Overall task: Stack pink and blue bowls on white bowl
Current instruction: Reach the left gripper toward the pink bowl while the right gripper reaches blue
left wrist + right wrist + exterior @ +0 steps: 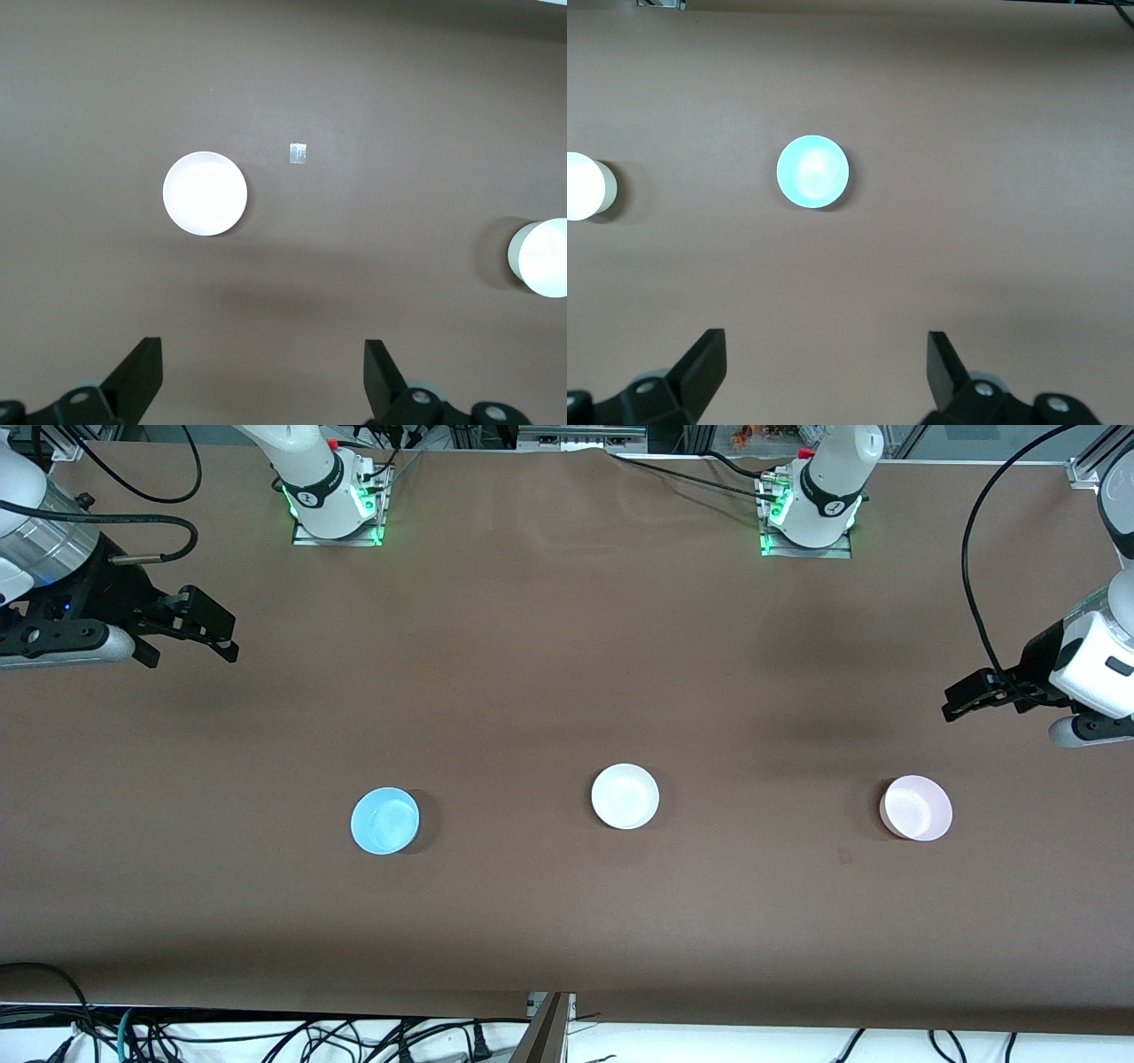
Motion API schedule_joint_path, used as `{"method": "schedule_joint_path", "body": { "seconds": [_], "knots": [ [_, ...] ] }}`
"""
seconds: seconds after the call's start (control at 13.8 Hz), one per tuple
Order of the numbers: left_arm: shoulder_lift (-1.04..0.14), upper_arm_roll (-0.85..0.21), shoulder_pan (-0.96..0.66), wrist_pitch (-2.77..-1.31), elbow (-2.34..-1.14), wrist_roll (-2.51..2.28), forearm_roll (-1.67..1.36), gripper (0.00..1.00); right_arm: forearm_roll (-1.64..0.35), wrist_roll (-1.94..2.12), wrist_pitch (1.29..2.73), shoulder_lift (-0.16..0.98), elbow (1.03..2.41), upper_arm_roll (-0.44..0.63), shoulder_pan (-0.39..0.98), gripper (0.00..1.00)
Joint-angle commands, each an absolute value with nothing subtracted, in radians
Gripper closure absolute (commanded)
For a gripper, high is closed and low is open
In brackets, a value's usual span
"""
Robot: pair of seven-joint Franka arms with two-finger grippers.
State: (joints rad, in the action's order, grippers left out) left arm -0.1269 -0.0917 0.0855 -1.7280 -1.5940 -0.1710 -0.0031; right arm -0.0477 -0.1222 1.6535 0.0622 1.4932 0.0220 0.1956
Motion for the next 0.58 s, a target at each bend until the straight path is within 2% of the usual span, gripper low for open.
{"method": "schedule_joint_path", "body": {
  "seconds": [0.0, 0.51],
  "knots": [
    [-0.137, -0.094, 0.097, -1.707, -1.569, -0.138, -0.008, 0.00, -0.064, -0.129, 1.654, 0.064, 1.485, 0.020, 0.187, 0.00],
    [-0.159, -0.091, 0.155, -1.697, -1.582, -0.037, -0.031, 0.00, -0.064, -0.124, 1.655, 0.066, 1.485, 0.021, 0.183, 0.00]
  ]
}}
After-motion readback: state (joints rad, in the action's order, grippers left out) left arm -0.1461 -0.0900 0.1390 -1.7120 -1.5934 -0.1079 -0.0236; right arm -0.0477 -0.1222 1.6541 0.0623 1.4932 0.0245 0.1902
